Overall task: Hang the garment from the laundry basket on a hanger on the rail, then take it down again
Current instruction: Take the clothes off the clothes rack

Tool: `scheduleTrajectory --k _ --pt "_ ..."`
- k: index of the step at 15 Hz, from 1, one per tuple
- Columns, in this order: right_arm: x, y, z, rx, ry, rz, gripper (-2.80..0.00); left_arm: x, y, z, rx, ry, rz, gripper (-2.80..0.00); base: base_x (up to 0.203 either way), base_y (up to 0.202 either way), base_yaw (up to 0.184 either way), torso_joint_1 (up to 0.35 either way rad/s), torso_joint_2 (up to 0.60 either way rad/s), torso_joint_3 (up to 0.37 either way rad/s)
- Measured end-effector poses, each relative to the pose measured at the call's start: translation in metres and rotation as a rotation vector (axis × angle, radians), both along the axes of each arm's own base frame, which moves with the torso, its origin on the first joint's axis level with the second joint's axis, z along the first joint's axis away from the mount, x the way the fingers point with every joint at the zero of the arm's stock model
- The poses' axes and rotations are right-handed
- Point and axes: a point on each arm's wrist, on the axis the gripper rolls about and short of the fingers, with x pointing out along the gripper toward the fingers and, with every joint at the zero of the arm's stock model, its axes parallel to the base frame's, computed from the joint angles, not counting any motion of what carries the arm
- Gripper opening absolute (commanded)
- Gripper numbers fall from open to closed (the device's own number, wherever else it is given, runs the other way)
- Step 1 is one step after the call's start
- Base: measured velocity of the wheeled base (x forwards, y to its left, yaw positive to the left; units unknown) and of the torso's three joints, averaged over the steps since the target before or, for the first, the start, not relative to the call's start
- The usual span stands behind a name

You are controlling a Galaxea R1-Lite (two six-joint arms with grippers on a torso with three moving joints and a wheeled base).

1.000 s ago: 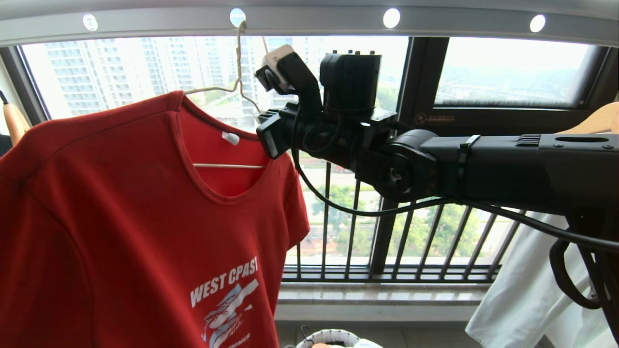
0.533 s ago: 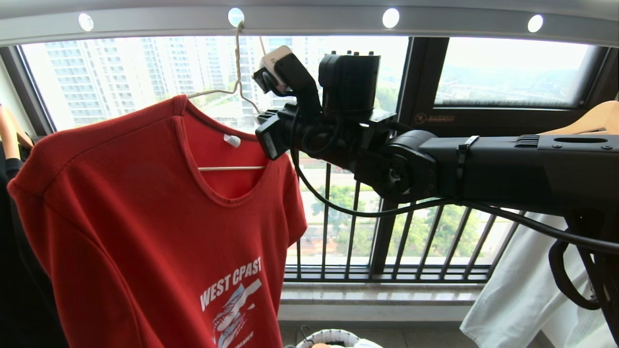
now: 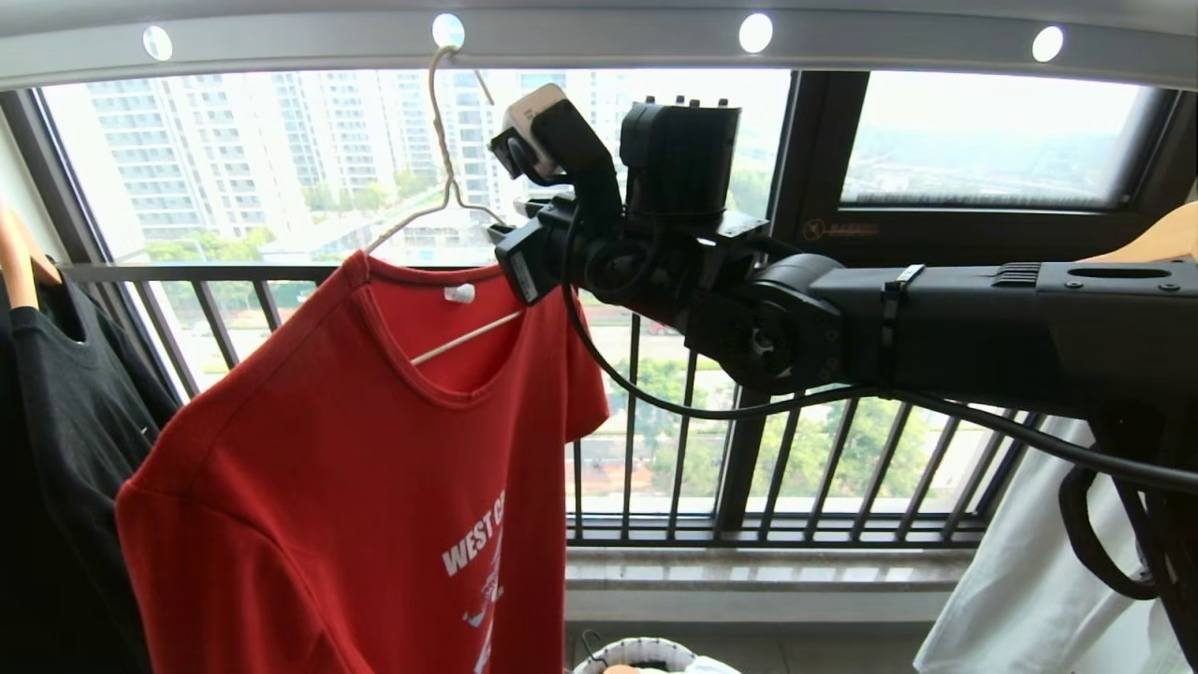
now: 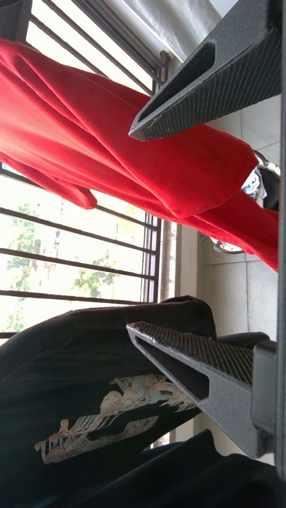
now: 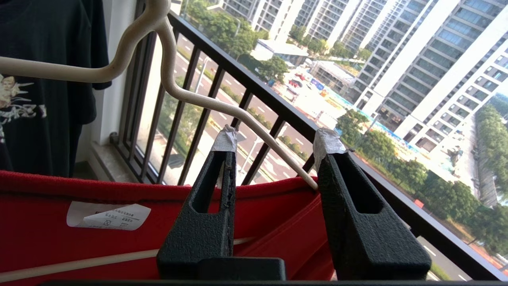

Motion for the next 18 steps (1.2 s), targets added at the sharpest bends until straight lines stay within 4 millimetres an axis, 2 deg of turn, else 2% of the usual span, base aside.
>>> scheduleTrajectory --k 4,8,12,13,18 --pt "-0.002 -0.001 -0.007 -0.013 0.016 0.002 0.0 0.002 -0.001 -0.004 0.007 0.014 0.0 0.0 0.0 0.0 0.0 0.0 0.0 0.0" --pt "-0.015 -0.012 -0.015 -0.051 0.044 0.004 0.0 0.005 -0.002 -0.005 0.019 0.032 0.0 0.0 0.0 0.0 0.0 0.0 0.0 0.0" --pt "-0.045 -0.04 0.002 -0.042 0.044 0.008 0.0 0.01 -0.004 -0.008 0.038 0.064 -0.002 0.0 0.0 0.0 0.0 0.0 0.0 0.0" --pt "-0.055 -0.05 0.006 -0.039 0.041 0.008 -2.8 0.012 -0.005 -0.01 0.046 0.076 -0.003 -2.8 0.0 0.0 0.0 0.0 0.0 0.0" --pt "-0.12 -0.112 0.021 -0.01 0.042 0.004 -2.8 0.016 -0.007 -0.015 0.065 0.105 0.017 -2.8 0.0 0.0 0.0 0.0 0.0 0.0"
